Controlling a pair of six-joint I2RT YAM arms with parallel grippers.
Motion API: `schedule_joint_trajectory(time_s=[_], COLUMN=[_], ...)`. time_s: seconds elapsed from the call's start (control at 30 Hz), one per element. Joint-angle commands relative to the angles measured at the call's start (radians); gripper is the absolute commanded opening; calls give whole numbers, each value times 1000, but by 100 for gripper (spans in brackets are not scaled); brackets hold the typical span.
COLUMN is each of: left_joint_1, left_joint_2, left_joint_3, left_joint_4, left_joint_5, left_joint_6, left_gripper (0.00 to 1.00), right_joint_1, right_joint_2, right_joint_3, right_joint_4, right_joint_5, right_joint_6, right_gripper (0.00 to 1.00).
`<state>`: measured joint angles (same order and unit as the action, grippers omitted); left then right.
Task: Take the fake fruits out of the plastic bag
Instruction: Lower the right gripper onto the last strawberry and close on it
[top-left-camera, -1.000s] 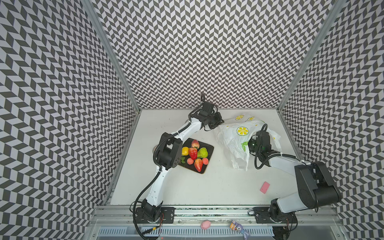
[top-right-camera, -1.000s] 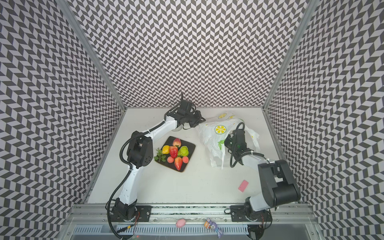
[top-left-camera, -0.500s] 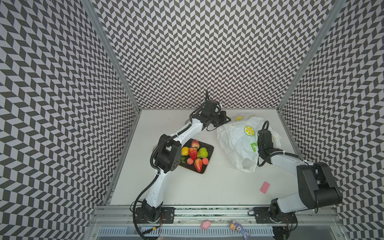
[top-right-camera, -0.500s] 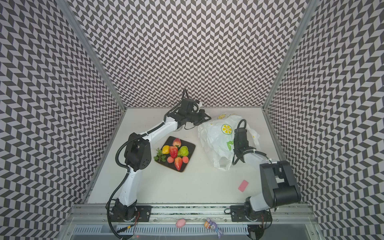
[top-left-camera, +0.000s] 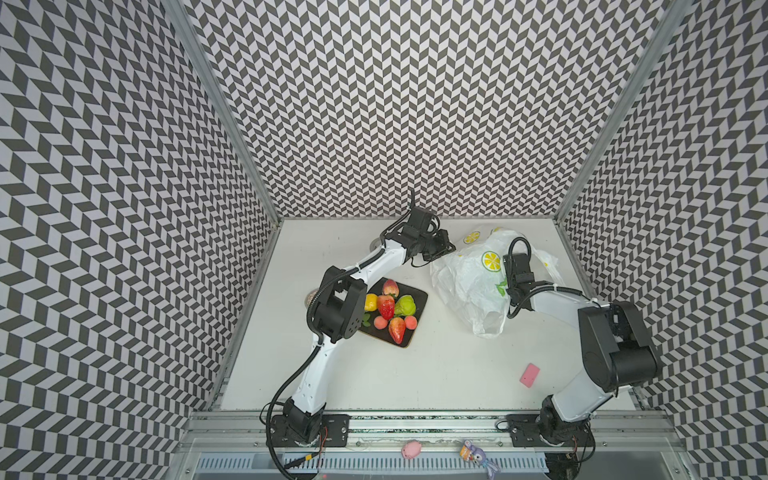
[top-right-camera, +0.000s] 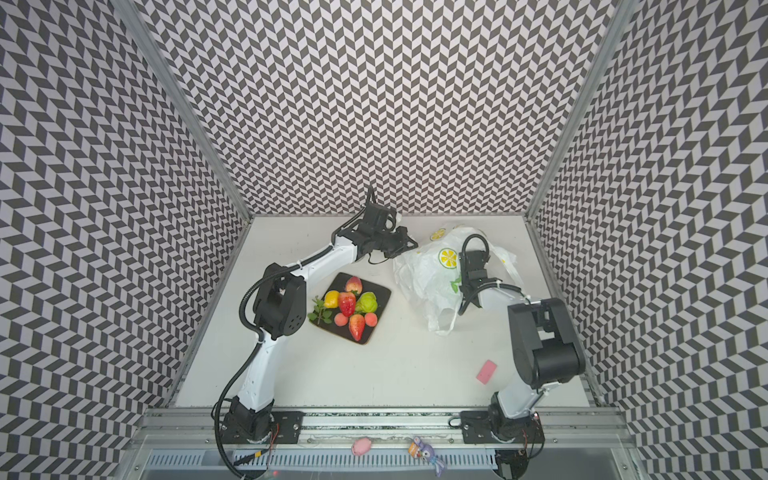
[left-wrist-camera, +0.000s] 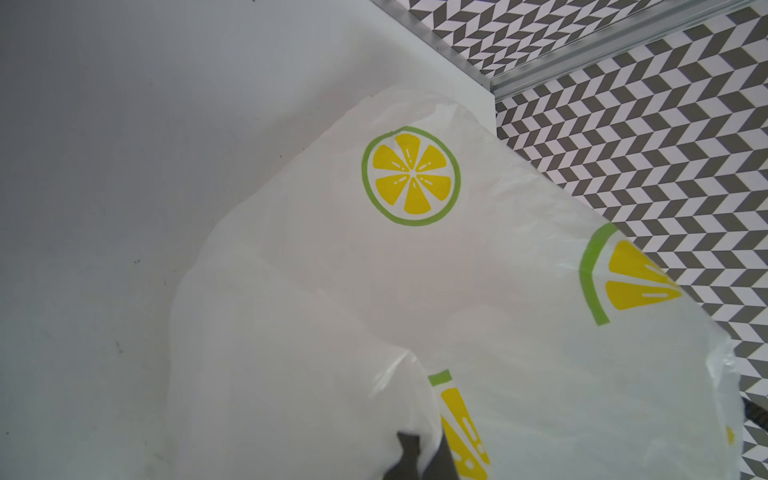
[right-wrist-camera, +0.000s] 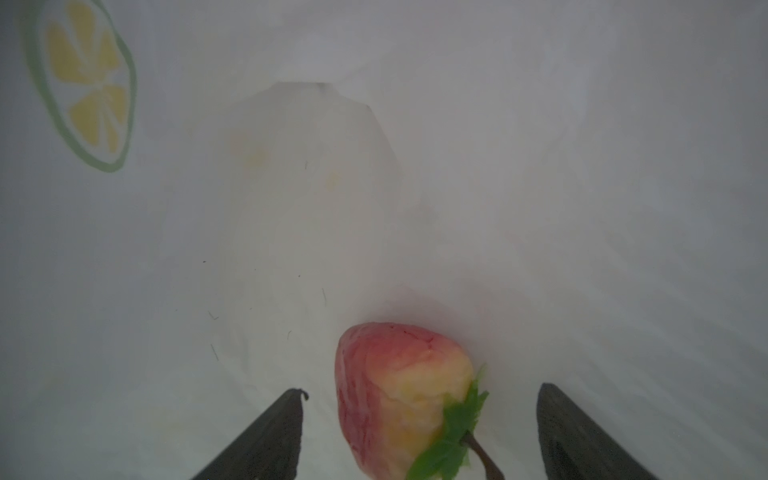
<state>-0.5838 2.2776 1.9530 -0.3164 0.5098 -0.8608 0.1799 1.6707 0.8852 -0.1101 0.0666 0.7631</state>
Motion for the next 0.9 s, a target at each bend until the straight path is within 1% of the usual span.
schedule_joint_trajectory(time_s=[0.0,0.1,0.27,0.47,0.6,0.73,0.87], left_joint_1=[-7,-8,-13,-16,-16,-15,-11], left_joint_2=[-37,-40,-44,-43,-50,-52,-64], left_joint_3=[-8,-11,-12,-28,-43,-52,-69], left_joint_4=[0,2,4,7,8,7,0], left_joint_5=[-6,-5,-4,-5,-8,-15,-31], left_joint_6=[5,6,2,0,2,5,17], left_gripper=[0,0,0,0,0,0,0], right_joint_1=[9,11,12,15,15,15,14], right_joint_2=[31,60,104,154,167,171,143], right_joint_3=[43,68,106,133,129,120,109], right_joint_4=[-45,-56,-46,-28,-14,3,15], right_joint_5=[56,60,31,-16,-37,-61,-70], right_joint_6=[73,75,69,71,79,78,72], right_gripper=[85,86,86,81,72,59,48])
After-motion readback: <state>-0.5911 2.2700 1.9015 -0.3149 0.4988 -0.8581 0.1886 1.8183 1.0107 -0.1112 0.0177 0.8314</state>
